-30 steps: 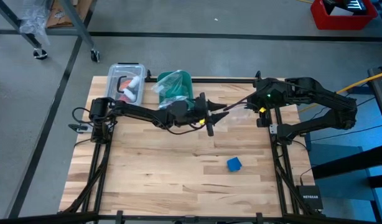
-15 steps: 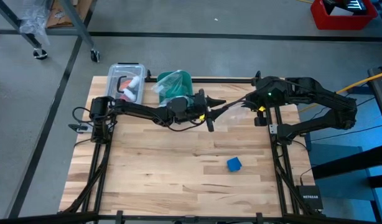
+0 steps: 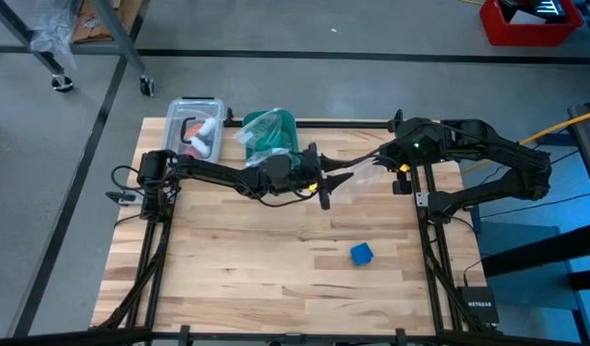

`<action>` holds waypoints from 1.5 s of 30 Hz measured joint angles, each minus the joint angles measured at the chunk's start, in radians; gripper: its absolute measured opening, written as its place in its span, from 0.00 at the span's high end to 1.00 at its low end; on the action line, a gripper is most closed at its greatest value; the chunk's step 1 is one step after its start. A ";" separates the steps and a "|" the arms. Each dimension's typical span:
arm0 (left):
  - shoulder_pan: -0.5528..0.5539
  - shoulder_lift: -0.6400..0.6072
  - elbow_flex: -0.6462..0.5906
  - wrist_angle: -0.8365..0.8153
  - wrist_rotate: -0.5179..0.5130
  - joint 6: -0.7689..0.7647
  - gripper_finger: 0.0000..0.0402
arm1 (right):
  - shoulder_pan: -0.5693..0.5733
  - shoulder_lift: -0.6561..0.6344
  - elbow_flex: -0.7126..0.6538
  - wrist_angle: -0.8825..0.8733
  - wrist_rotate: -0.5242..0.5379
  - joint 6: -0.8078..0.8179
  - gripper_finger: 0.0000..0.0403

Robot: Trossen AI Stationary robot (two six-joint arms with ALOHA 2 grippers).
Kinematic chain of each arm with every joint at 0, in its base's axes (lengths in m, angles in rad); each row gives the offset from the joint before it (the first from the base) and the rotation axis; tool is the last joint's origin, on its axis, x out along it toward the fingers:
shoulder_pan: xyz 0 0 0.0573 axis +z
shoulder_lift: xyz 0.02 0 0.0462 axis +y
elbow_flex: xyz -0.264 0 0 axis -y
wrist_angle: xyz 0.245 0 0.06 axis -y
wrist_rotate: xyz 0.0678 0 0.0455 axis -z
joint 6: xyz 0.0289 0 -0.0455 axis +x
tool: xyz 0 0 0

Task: Roll bandage
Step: Open the transparent zip bag

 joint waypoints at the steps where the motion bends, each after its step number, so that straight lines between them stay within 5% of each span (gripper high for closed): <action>1: 0.000 0.000 0.000 -0.012 0.000 0.000 0.64 | 0.000 0.000 0.000 0.000 0.000 0.000 1.00; 15: 0.000 0.000 0.000 -0.143 -0.001 0.000 0.64 | 0.000 0.000 0.000 0.000 0.001 0.002 1.00; 31: 0.004 0.000 0.000 -0.328 -0.004 0.034 0.64 | 0.000 -0.005 0.000 -0.028 -0.163 0.003 1.00; 45: 0.004 0.000 0.000 -0.424 -0.005 0.034 0.66 | 0.000 -0.007 0.000 -0.103 -0.175 0.003 1.00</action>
